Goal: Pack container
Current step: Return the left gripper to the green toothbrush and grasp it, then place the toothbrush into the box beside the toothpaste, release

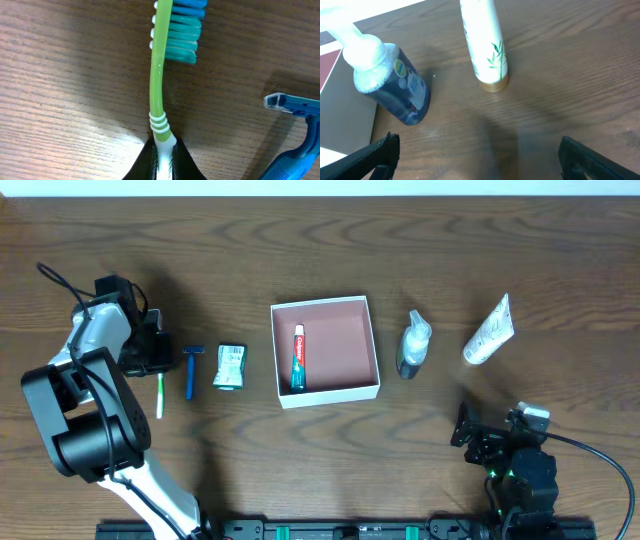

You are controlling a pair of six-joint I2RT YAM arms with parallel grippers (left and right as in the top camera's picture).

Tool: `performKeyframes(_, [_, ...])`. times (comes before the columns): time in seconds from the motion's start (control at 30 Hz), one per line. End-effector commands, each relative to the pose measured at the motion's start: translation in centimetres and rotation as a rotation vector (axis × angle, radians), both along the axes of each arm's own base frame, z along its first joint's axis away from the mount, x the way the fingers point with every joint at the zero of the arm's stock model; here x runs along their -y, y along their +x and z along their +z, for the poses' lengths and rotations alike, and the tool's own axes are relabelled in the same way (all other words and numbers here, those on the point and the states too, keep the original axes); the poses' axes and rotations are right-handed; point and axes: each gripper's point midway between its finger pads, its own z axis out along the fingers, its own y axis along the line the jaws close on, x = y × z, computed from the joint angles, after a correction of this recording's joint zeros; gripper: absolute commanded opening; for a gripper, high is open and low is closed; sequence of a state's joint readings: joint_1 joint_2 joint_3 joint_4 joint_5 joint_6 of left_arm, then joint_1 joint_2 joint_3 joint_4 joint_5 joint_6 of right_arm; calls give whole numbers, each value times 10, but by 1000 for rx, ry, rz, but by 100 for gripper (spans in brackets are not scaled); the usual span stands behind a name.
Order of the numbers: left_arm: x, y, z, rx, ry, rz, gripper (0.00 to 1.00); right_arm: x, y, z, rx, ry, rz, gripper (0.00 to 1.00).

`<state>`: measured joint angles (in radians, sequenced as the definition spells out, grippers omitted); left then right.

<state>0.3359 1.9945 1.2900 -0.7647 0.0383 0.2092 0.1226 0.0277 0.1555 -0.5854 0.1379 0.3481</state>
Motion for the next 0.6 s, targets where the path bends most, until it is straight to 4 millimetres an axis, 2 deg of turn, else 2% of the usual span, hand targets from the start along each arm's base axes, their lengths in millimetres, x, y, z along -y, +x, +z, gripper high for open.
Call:
performKeyframes(0.0, [2, -13, -9, -61, -8, 52, 6, 3, 0, 0, 5, 5, -17, 99])
performKeyframes(0.07, [3, -14, 3, -53, -5, 59, 6, 3, 0, 0, 5, 5, -17, 99])
performKeyframes(0.2, [12, -9, 49, 36, -19, 145, 6, 3, 0, 0, 5, 5, -17, 99])
performKeyframes(0.43, [101, 0, 157, 331, -191, 20, 6, 3, 0, 0, 5, 5, -17, 99])
performKeyframes(0.5, [127, -1, 177, 388, -200, -47, 6, 3, 0, 0, 5, 5, -17, 99])
performKeyframes(0.57, [161, -3, 194, 442, -222, -123, 6, 3, 0, 0, 5, 5, -17, 99])
